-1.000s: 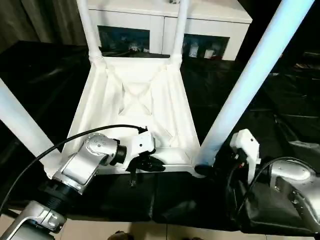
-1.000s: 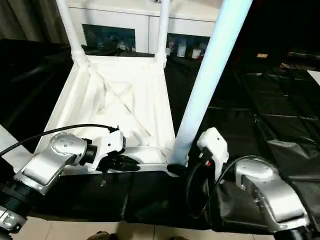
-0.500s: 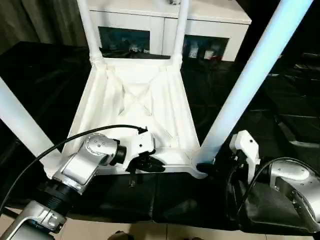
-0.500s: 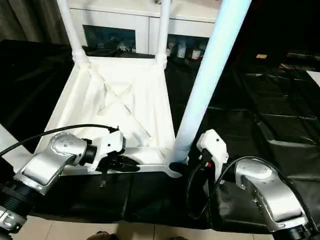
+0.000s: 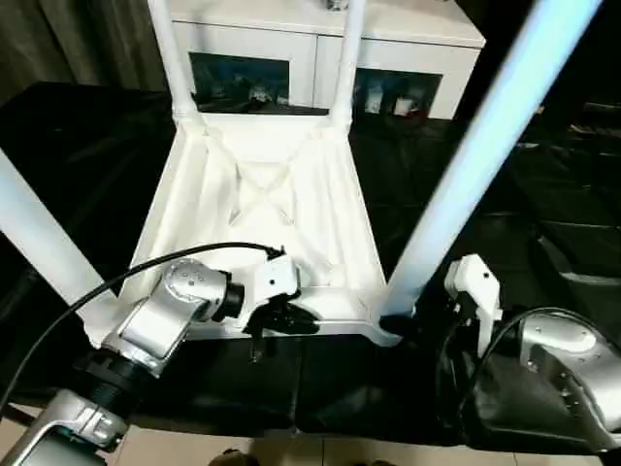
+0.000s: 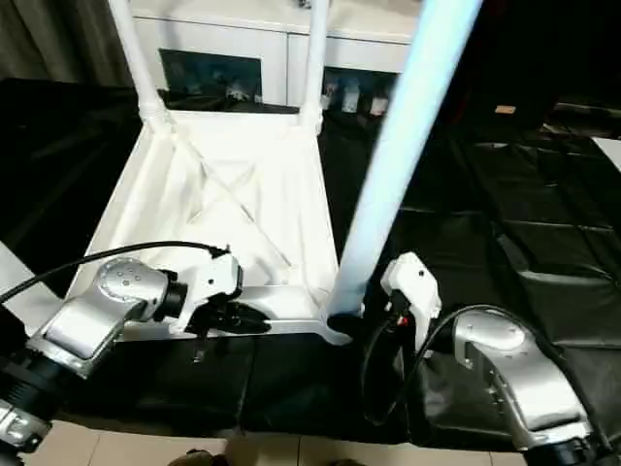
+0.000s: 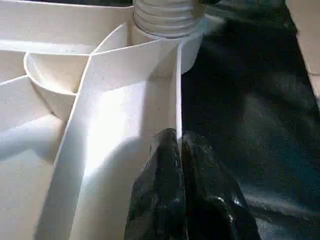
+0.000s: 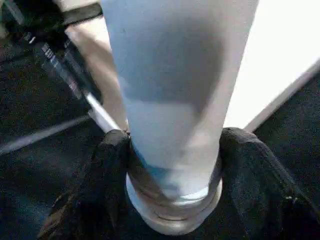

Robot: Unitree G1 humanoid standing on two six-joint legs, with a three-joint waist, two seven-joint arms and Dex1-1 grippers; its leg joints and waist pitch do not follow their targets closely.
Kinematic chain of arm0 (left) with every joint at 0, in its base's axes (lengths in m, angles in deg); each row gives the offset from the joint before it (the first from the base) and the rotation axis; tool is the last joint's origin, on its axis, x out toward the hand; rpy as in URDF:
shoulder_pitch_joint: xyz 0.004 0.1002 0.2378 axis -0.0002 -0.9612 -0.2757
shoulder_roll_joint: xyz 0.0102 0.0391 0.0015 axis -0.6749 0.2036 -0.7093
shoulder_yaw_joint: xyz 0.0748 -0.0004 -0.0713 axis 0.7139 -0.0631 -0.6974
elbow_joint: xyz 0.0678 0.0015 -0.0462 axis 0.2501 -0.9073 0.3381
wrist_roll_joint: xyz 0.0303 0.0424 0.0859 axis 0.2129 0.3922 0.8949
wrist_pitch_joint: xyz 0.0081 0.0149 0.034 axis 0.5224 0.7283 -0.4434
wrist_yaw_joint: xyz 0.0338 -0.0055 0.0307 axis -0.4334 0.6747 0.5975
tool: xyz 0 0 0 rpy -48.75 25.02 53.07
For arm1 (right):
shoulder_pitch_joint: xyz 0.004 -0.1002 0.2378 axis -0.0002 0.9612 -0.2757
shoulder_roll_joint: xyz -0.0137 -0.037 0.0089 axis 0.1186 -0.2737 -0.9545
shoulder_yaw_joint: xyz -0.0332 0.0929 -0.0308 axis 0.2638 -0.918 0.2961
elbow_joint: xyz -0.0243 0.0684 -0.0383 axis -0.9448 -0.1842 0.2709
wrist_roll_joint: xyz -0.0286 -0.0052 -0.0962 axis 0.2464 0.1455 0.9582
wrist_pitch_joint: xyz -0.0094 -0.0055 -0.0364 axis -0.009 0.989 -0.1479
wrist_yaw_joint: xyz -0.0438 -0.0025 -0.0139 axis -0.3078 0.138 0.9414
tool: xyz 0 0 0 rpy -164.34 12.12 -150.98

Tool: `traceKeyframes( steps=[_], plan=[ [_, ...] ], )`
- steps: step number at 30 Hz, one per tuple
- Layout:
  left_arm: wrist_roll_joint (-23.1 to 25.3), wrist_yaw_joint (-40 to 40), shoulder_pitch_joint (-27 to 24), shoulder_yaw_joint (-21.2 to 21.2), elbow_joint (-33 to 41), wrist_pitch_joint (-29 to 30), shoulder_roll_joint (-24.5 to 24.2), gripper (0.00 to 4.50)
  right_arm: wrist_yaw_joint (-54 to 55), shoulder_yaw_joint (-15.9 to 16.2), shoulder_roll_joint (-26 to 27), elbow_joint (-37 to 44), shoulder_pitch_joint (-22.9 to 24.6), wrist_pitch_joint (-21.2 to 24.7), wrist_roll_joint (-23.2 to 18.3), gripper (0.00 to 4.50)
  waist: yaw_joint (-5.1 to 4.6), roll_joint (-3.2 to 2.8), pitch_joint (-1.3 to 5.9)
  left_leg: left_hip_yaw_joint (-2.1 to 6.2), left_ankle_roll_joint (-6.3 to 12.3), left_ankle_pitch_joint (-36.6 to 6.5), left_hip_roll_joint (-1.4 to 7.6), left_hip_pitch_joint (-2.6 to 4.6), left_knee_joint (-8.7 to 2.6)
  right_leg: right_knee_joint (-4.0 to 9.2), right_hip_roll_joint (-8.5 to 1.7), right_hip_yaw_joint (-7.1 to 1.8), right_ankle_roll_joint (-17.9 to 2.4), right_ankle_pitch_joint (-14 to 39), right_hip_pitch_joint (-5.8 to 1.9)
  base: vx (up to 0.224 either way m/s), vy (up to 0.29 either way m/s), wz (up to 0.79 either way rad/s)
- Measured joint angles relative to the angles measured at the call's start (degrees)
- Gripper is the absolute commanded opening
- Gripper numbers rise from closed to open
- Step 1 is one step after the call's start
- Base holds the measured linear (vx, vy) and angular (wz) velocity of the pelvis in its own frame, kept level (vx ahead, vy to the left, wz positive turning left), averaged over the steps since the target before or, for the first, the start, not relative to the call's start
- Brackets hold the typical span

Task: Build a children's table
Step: Rotate leg to tighten

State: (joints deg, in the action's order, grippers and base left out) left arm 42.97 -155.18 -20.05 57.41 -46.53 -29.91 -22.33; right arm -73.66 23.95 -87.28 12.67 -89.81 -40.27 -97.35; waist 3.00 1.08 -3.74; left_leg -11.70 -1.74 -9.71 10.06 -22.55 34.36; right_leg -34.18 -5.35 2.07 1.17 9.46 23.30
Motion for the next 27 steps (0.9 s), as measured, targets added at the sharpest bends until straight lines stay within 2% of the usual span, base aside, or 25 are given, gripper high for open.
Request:
traceKeyframes(
  steps=[5,8,9,12,14,18,21,23,24,25,26,27],
  plan=[
    [0.6,7.7,0.8,-1.5,-3.8,-1.0,5.2,0.0,9.8,-2.4,7.4,-5.6,-2.5,-0.8,1.8,2.49,-1.12,0.03,-0.02,0.02,-0.01,0.0,0.0,0.32,0.01,0.04,-0.02,0.04,0.3,0.2,-0.18,0.0,0.0,0.0],
    [2.3,12.8,2.1,-1.8,-5.8,-0.1,8.1,0.0,17.5,-2.9,11.9,-7.3,-4.4,-0.2,4.0,2.49,-1.22,0.07,-0.04,0.14,-0.02,0.0,-0.01,0.34,-0.02,0.08,-0.02,0.15,0.3,0.2,-0.16,0.0,0.0,0.0],
    [3.2,15.9,3.0,-2.2,-6.9,1.4,10.3,0.0,22.5,-3.8,15.2,-8.5,-5.5,-0.1,5.3,2.49,-1.33,0.09,-0.06,0.2,-0.02,0.0,-0.01,0.38,-0.01,0.11,-0.02,0.2,0.3,0.2,-0.16,0.0,0.0,0.0],
    [4.7,21.0,4.1,-2.3,-8.1,3.5,13.4,0.0,29.5,-4.5,18.3,-10.3,-7.3,-0.1,7.4,2.48,-1.31,0.15,-0.1,0.32,-0.02,0.0,-0.05,0.34,-0.02,0.38,-0.02,0.32,0.3,0.2,-0.16,0.0,0.0,0.0],
    [7.0,24.0,5.2,-1.8,-9.4,3.3,15.1,0.0,35.0,-6.3,22.6,-12.5,-9.2,-0.2,8.4,2.48,-1.47,0.2,-0.1,0.37,-0.02,0.0,-0.05,0.35,-0.02,0.61,-0.01,0.36,0.3,0.2,-0.19,0.0,0.0,0.0],
    [11.0,26.8,7.0,0.9,-10.7,3.2,15.7,0.0,41.3,-7.5,26.3,-15.1,-11.6,-0.2,9.2,2.4,-1.68,0.13,-0.09,0.59,-0.03,0.0,-0.09,0.52,-0.17,1.64,-0.01,0.68,0.3,0.2,-0.35,0.0,0.0,0.0],
    [11.9,26.9,7.4,1.4,-10.7,4.5,15.7,0.0,43.1,-7.5,27.8,-15.9,-12.3,-0.2,10.7,2.39,-2.36,0.1,-0.1,0.76,-0.02,0.0,-0.09,0.59,-0.19,2.32,-0.11,1.12,0.3,0.2,-0.65,0.0,0.0,0.0],
    [12.9,27.2,8.0,1.6,-10.7,6.2,15.7,0.0,43.7,-7.5,28.6,-16.2,-13.0,-0.3,11.3,2.37,-3.07,-0.05,-0.19,1.32,-0.03,0.0,-0.07,0.65,-0.23,3.12,-0.16,1.88,0.3,0.2,-1.19,0.0,0.0,0.0],
    [13.3,27.3,8.1,1.6,-10.7,6.8,15.7,0.0,44.3,-7.5,29.1,-16.4,-13.2,-0.3,11.4,2.21,-3.29,-0.13,-0.25,1.56,-0.04,-0.1,-0.08,0.78,-0.41,3.42,-0.12,2.16,0.2,0.3,-1.55,0.0,0.0,0.0],
    [13.6,27.4,8.1,1.6,-10.7,7.0,15.7,0.0,44.4,-7.5,29.5,-16.4,-13.2,-0.4,11.4,2.21,-3.43,-0.15,-0.27,1.6,-0.04,-0.1,-0.08,0.81,-0.51,3.27,-0.13,2.27,-0.2,0.6,-1.88,0.0,0.0,0.0],
    [13.8,27.7,8.1,1.6,-10.7,7.1,15.6,0.0,44.6,-7.5,29.8,-16.4,-13.2,-0.4,11.4,2.14,-3.46,-0.12,-0.31,1.5,-0.04,-0.1,-0.08,0.93,-0.72,2.86,-0.12,2.23,-0.6,1.1,-1.89,0.0,0.0,0.0],
    [13.9,27.8,8.1,1.4,-10.9,7.5,15.6,0.0,44.6,-7.5,30.0,-16.4,-13.1,-0.4,11.4,2.09,-3.33,0.26,-0.36,0.79,-0.04,0.0,-0.12,1.44,-1.38,2.23,-0.09,1.98,-1.1,2.0,-1.72,0.0,0.0,0.0]
  ],
)
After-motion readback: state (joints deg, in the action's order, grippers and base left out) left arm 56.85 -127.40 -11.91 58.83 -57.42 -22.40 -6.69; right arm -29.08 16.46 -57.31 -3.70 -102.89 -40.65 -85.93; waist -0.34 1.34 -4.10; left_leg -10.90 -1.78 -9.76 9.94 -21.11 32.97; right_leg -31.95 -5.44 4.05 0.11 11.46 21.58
